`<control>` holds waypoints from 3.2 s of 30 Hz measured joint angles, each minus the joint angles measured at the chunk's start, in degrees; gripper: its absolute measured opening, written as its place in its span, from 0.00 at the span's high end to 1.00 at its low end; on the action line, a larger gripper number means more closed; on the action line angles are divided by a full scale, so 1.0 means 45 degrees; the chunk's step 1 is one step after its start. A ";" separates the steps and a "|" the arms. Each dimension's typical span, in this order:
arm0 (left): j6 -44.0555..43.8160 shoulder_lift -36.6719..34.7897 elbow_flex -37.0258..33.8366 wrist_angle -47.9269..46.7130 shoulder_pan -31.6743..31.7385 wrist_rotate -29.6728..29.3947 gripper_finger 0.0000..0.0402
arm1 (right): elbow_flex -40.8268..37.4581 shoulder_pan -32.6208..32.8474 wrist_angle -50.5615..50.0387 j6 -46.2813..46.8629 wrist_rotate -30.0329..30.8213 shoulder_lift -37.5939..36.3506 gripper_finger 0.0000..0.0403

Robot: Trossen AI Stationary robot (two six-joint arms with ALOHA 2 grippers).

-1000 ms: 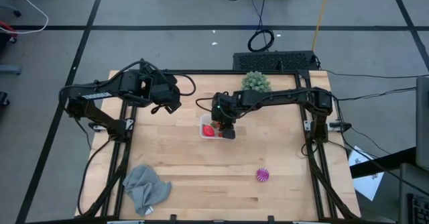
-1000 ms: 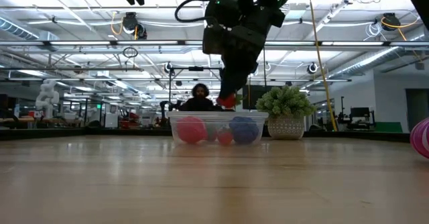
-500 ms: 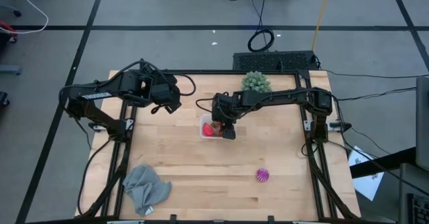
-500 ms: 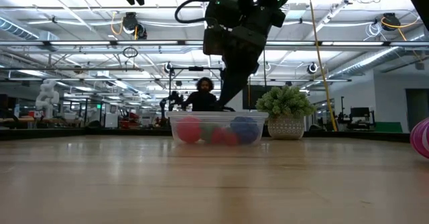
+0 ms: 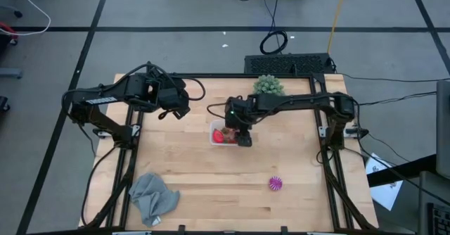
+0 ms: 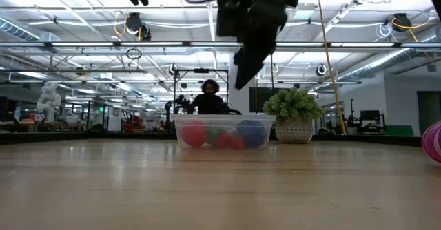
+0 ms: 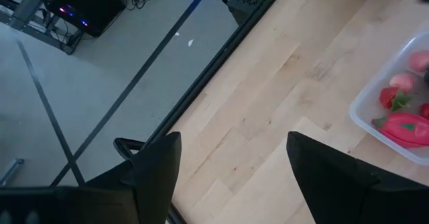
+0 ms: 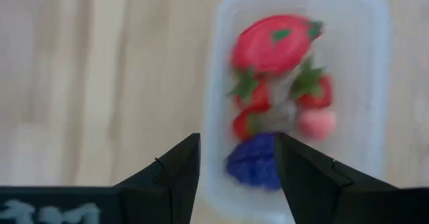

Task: Pick and placing Produce into tupperware
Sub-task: Put the purple onion into the transparent bin

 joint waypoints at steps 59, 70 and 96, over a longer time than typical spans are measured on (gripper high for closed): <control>-0.1963 0.0022 0.0005 0.0073 -0.2007 0.0100 0.31 | -0.4837 1.0583 -0.3119 1.2514 0.3668 -0.3698 0.56; -0.2046 0.0022 0.0003 0.0157 -0.2006 0.0046 0.31 | -0.7928 1.1372 0.0160 1.3896 0.4426 -0.3693 0.56; -0.1959 0.0017 0.0005 0.0398 -0.2001 -0.0032 0.31 | -0.8248 1.5470 0.1461 2.0250 1.0709 -0.3693 0.56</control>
